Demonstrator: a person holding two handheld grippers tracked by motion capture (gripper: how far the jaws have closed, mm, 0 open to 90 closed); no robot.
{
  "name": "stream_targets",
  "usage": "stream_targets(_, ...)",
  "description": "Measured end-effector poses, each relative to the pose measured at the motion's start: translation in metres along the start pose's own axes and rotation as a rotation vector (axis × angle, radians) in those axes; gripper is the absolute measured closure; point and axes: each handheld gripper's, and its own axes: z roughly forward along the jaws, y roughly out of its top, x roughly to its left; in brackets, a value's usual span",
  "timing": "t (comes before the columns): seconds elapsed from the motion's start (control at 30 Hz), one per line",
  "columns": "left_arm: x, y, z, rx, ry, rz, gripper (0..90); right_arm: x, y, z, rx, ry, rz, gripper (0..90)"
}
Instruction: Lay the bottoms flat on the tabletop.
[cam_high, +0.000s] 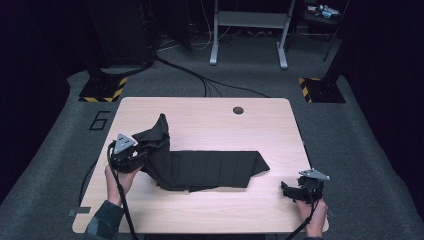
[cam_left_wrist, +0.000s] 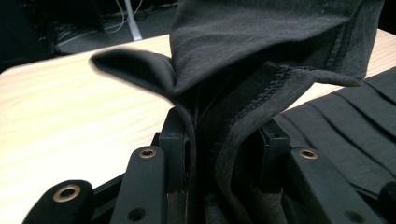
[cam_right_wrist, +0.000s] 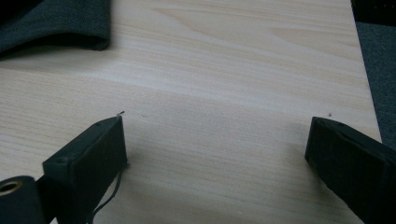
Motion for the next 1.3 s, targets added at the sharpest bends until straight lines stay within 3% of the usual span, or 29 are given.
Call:
stream_targets(0.33, 0.027, -0.029, -0.012, 0.038, 0.046, -0.063, 60.9, 0.0, 0.0, 0.0, 0.001, -0.001, 0.004, 4.8)
stream_targets(0.43, 0.037, -0.039, -0.017, 0.058, 0.072, -0.092, 56.7, 0.001, 0.0, 0.0, 0.003, -0.002, 0.005, 4.7)
stream_targets(0.6, 0.055, -0.059, -0.03, 0.097, 0.138, -0.148, 39.1, 0.001, 0.0, 0.0, 0.003, -0.003, 0.005, 4.7)
stream_targets(0.77, 0.068, -0.076, -0.047, 0.108, 0.169, -0.197, 26.9, 0.0, 0.0, 0.0, 0.004, -0.002, 0.001, 4.6)
stream_targets(0.93, 0.072, -0.077, -0.057, 0.085, 0.178, -0.196, 22.6, 0.004, 0.0, -0.003, -0.001, -0.038, -0.011, 5.0)
stream_targets(1.0, 0.071, -0.075, -0.058, 0.068, 0.179, -0.18, 22.3, 0.008, 0.001, -0.004, 0.001, -0.004, 0.01, 5.0)
stream_targets(1.13, 0.067, -0.068, -0.055, 0.059, 0.16, -0.159, 22.0, 0.025, 0.007, -0.009, -0.036, 0.052, -0.016, 5.9)
stream_targets(1.3, 0.063, -0.066, -0.045, 0.09, 0.116, -0.135, 23.1, 0.053, 0.024, -0.012, -0.041, 0.122, -0.063, 7.6)
